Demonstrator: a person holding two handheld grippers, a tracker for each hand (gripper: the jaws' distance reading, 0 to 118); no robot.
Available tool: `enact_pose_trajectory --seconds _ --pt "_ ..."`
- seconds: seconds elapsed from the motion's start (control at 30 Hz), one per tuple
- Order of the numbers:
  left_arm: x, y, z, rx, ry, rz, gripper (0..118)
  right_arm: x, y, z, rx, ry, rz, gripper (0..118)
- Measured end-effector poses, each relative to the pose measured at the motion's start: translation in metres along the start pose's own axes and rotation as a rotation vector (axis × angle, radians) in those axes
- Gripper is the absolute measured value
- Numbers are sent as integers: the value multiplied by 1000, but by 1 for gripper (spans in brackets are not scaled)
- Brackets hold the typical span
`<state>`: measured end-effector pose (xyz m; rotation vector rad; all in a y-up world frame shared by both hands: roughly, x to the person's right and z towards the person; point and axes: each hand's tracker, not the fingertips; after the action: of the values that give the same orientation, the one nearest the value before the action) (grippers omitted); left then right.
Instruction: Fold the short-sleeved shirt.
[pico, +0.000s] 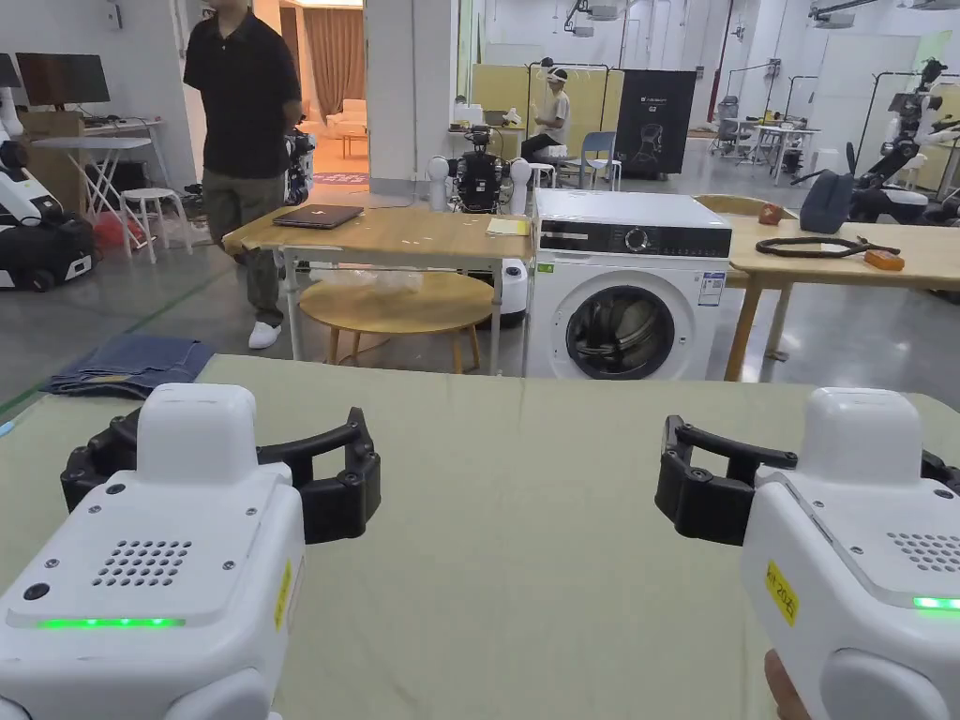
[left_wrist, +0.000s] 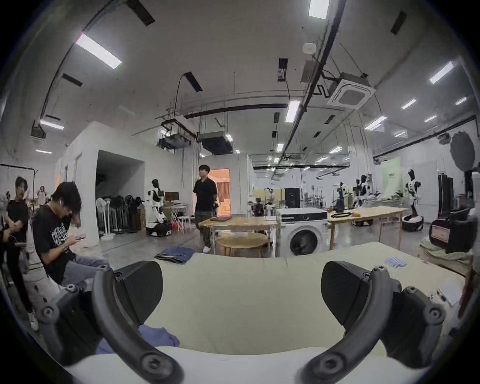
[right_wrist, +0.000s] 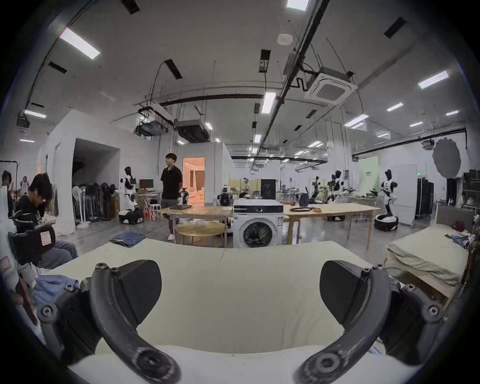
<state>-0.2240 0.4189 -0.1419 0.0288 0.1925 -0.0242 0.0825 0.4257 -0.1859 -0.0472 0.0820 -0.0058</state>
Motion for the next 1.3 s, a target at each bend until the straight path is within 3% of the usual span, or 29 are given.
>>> enact_pose_trajectory --seconds 0.37,0.53,0.57,0.6,0.63,0.7,0.77,0.93,1.03,1.2,1.3 --pt "3 1 0 0 8 -6 118 1 -1 1 3 -12 18 118" --pt "1 0 -4 -19 7 -14 116 4 0 1 -2 -12 -16 118" --pt "0 1 -3 -28 -8 1 93 6 1 1 -12 0 -25 106" --pt "-2 0 -1 -19 -21 22 39 7 1 2 -15 3 -32 63" --pt "-4 -1 3 10 -42 53 0 8 0 4 -6 5 -38 1" --pt "-9 -3 1 38 39 74 0 9 0 5 10 -115 -5 0" --pt "-9 -5 3 5 -12 59 0 15 1 5 -4 -44 22 0" --pt "-15 -7 5 5 9 77 0 14 0 2 -1 -62 -6 0" --pt "-27 -6 10 6 61 30 0 2 0 -4 -8 -21 -15 0" --pt "-86 1 41 -6 195 17 0 -75 4 -22 -18 191 -14 0" --pt "-137 7 71 -17 362 -19 0 -141 5 -28 -25 389 -29 0"
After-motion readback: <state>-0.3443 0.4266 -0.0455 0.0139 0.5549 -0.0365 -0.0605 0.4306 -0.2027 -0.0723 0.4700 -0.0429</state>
